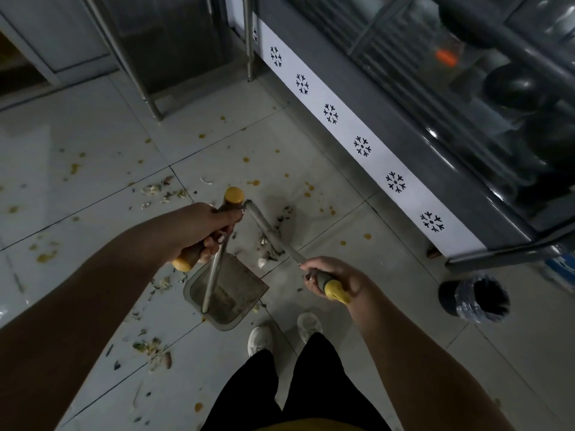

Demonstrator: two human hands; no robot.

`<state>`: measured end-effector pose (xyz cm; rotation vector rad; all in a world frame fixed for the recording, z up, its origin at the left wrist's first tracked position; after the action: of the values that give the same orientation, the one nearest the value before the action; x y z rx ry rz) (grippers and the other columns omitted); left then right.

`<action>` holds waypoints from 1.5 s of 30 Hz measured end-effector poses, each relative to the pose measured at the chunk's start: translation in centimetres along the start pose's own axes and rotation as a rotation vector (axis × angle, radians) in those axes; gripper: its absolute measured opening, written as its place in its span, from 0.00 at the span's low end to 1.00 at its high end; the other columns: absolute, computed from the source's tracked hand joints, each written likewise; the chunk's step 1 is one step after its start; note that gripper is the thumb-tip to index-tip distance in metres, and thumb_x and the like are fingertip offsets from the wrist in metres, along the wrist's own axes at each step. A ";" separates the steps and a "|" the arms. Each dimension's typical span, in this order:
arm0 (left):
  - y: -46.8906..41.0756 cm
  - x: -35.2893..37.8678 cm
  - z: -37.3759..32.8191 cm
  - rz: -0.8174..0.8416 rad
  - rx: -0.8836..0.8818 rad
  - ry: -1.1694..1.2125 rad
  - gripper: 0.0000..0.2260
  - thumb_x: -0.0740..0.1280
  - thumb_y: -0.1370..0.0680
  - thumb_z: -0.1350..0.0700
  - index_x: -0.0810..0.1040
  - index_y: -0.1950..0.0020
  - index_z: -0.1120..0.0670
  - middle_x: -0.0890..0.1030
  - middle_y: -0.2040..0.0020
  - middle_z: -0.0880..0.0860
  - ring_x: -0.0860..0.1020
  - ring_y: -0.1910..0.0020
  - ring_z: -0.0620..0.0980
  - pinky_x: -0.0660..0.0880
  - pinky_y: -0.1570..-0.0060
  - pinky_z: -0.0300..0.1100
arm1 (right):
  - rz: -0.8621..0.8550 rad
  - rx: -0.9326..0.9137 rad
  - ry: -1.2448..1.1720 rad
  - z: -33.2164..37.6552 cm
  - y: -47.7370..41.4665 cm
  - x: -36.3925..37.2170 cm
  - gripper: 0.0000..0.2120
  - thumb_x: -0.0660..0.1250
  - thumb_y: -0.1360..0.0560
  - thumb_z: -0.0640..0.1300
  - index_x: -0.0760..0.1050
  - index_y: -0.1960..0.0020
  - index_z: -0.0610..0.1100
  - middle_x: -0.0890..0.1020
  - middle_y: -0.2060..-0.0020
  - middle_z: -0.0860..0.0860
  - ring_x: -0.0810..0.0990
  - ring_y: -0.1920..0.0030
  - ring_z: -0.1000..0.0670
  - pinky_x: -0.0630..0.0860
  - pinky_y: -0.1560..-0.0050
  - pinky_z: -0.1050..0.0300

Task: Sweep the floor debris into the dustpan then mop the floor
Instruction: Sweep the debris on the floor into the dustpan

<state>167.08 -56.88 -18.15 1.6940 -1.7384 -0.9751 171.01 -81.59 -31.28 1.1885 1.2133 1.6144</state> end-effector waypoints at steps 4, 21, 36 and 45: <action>-0.2 -0.2 0.1 -0.027 0.005 0.074 0.16 0.65 0.23 0.47 0.71 0.61 0.59 0.67 0.78 0.51 0.65 0.83 0.45 0.66 0.81 0.34 | -0.066 -0.077 0.094 3.8 0.4 -0.4 0.10 0.59 0.20 0.39 0.65 0.60 0.40 0.68 0.71 0.48 0.70 0.84 0.56 0.69 0.83 0.68; -3.6 0.1 -2.0 -0.201 -0.054 0.307 0.17 0.64 0.24 0.44 0.72 0.58 0.59 0.68 0.78 0.47 0.66 0.82 0.43 0.67 0.80 0.34 | -0.250 0.033 0.545 16.3 -8.8 -4.4 0.11 0.62 0.21 0.46 0.66 0.56 0.40 0.72 0.63 0.43 0.74 0.76 0.52 0.73 0.80 0.64; -0.8 -0.8 -1.5 -0.323 -0.100 0.390 0.16 0.62 0.22 0.47 0.70 0.59 0.59 0.68 0.80 0.48 0.65 0.83 0.43 0.66 0.81 0.33 | 0.115 0.296 0.751 15.4 -7.2 3.8 0.17 0.60 0.21 0.54 0.65 0.56 0.40 0.73 0.78 0.49 0.72 0.82 0.56 0.69 0.83 0.68; 0.8 -2.6 0.7 -0.310 -0.099 0.419 0.15 0.62 0.22 0.46 0.71 0.60 0.58 0.69 0.80 0.47 0.65 0.83 0.42 0.66 0.82 0.33 | -0.183 0.067 0.794 17.8 -6.7 2.0 0.14 0.64 0.22 0.50 0.66 0.57 0.40 0.70 0.66 0.46 0.71 0.83 0.54 0.69 0.82 0.68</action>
<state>166.24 -54.21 -17.60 1.9698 -1.1655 -0.7458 187.98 -73.77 -35.45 0.4266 1.8036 1.9779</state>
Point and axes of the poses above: each hand's wrist, its own y-axis away from the middle knuckle, its own x-axis out of the palm, z = x × y, the point moved 2 cm from there along -y, towards the middle knuckle
